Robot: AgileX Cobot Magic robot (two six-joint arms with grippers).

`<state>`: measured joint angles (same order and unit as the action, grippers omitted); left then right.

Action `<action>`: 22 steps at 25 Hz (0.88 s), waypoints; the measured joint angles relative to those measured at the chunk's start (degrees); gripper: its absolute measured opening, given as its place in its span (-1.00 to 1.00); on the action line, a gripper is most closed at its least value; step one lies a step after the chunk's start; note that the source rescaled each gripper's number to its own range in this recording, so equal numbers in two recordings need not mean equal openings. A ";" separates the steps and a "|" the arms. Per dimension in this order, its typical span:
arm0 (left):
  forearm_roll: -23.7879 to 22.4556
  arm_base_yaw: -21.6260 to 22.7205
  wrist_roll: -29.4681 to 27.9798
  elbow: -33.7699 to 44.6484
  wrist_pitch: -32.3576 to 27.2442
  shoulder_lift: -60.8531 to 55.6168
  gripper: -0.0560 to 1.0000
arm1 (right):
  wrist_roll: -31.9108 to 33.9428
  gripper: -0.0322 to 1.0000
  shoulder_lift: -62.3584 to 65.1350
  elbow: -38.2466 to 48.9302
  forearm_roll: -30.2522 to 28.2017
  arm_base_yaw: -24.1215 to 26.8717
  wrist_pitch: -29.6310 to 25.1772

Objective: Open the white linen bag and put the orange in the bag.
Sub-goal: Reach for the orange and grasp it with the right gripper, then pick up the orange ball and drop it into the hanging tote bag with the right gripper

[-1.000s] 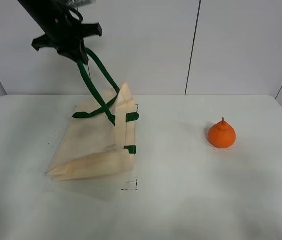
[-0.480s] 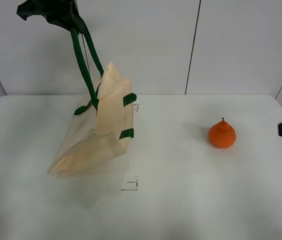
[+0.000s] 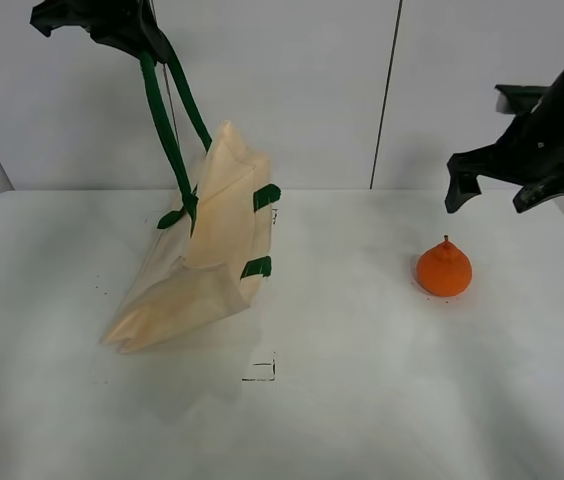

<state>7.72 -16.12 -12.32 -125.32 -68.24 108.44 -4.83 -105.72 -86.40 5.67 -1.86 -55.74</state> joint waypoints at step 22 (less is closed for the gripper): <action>0.00 -0.04 0.00 0.00 0.00 0.00 -0.89 | 0.21 -0.92 -21.19 -10.66 2.61 0.00 -2.62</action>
<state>7.72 -16.16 -12.32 -125.32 -68.24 108.44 -4.63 -126.91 -97.07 8.28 -1.86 -58.36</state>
